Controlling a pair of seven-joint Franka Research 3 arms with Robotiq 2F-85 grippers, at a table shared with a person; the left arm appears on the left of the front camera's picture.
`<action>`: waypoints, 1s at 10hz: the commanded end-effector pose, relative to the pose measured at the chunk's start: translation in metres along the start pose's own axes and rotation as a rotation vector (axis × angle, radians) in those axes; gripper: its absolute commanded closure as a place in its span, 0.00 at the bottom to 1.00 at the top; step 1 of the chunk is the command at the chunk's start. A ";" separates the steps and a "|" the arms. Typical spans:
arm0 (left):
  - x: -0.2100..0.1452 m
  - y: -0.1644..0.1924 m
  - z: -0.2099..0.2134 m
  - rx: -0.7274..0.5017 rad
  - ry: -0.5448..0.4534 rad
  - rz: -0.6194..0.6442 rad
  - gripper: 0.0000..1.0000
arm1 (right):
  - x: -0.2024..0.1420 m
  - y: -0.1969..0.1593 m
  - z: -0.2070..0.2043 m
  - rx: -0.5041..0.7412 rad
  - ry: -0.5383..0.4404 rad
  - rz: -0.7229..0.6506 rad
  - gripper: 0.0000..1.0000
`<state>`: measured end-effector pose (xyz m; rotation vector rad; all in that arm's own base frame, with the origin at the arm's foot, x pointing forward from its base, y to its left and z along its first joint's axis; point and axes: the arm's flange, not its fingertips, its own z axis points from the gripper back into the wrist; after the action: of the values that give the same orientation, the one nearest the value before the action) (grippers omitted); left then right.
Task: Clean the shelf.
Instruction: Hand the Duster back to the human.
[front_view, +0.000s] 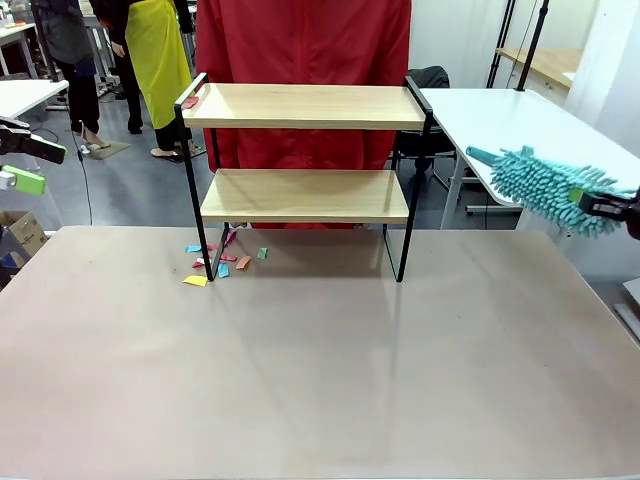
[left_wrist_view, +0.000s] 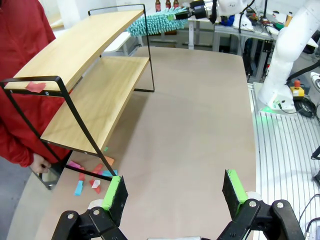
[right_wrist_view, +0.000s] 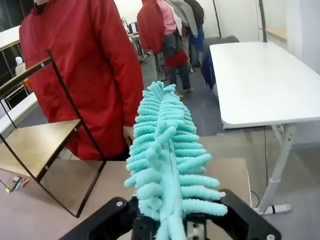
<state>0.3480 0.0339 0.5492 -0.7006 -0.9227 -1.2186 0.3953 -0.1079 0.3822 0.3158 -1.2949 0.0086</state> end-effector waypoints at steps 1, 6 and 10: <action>0.002 0.000 0.000 -0.002 -0.025 -0.002 0.00 | -0.005 0.008 -0.003 -0.031 -0.048 0.049 0.83; 0.002 0.000 0.000 -0.002 -0.025 -0.002 0.00 | 0.000 0.000 0.000 0.000 0.000 0.000 0.83; 0.002 0.000 0.000 -0.002 -0.025 -0.002 0.00 | 0.000 0.000 0.000 0.000 0.000 0.000 0.83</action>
<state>0.3480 0.0339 0.5492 -0.7006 -0.9227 -1.2186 0.3952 -0.1090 0.3811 0.3163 -1.2931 0.0069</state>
